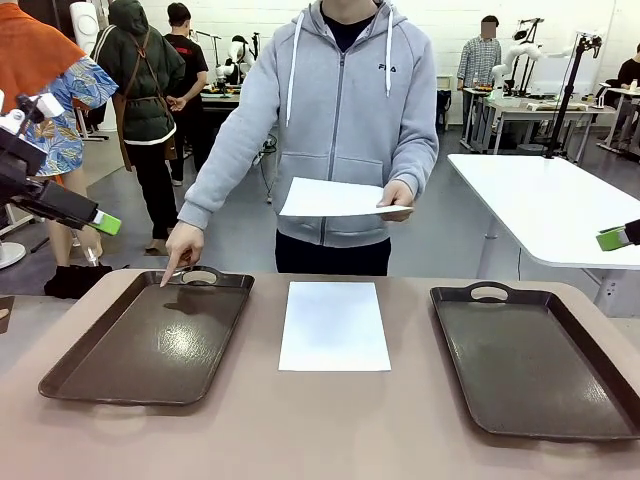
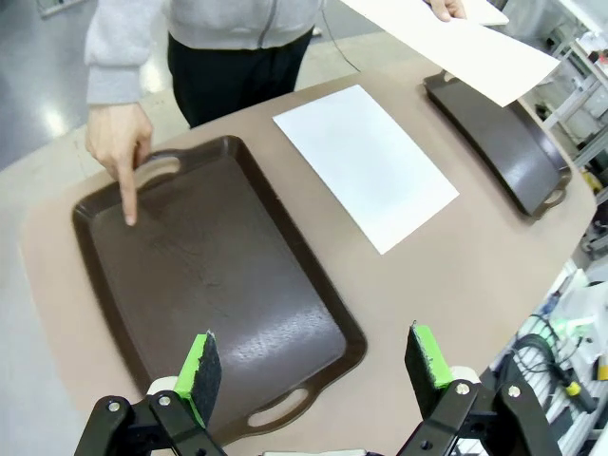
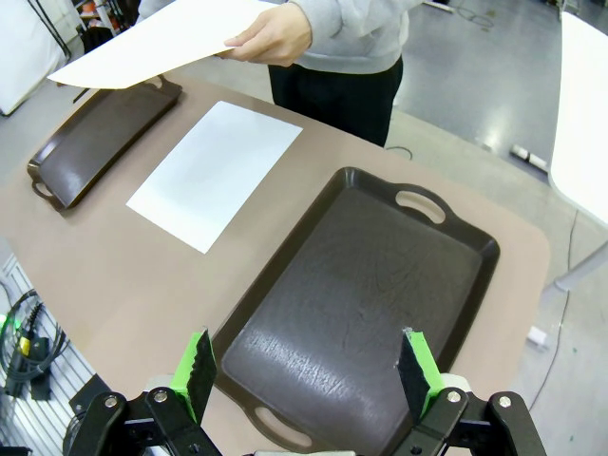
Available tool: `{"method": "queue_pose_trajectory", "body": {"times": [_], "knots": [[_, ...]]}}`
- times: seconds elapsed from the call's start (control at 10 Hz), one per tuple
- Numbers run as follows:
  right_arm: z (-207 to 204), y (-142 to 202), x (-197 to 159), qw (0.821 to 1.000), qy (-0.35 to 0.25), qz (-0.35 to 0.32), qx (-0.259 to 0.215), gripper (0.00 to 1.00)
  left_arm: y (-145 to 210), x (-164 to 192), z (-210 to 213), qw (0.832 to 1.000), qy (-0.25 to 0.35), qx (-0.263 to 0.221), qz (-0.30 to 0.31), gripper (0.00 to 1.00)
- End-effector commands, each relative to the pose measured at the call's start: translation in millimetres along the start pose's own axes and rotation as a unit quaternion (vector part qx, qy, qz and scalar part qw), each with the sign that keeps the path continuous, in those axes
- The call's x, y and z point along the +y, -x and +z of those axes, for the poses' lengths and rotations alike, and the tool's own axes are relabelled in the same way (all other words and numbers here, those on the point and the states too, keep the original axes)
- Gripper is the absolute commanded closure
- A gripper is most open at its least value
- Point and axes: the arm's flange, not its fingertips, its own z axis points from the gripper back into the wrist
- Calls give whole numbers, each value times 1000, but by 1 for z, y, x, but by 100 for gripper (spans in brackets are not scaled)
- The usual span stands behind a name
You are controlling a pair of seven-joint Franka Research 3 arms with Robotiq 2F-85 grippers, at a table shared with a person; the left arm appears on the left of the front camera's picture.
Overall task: Sort the A4 documents.
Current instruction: Receive the A4 Paper.
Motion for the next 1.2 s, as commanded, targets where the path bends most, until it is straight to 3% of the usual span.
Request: {"method": "queue_pose_trajectory", "body": {"times": [0.0,0.3,0.6,1.1], "knots": [[-2,0,1,1000,-6,1,-1,0,-36,10,-11,997,46,8,55,0],[-2,0,1,1000,-6,1,-1,0,-74,27,-35,987,94,7,127,0],[-2,0,1,1000,-6,1,-1,0,-117,57,-92,961,164,11,223,0],[-2,0,1,1000,-6,1,-1,0,-160,66,-172,922,263,-3,283,0]]}}
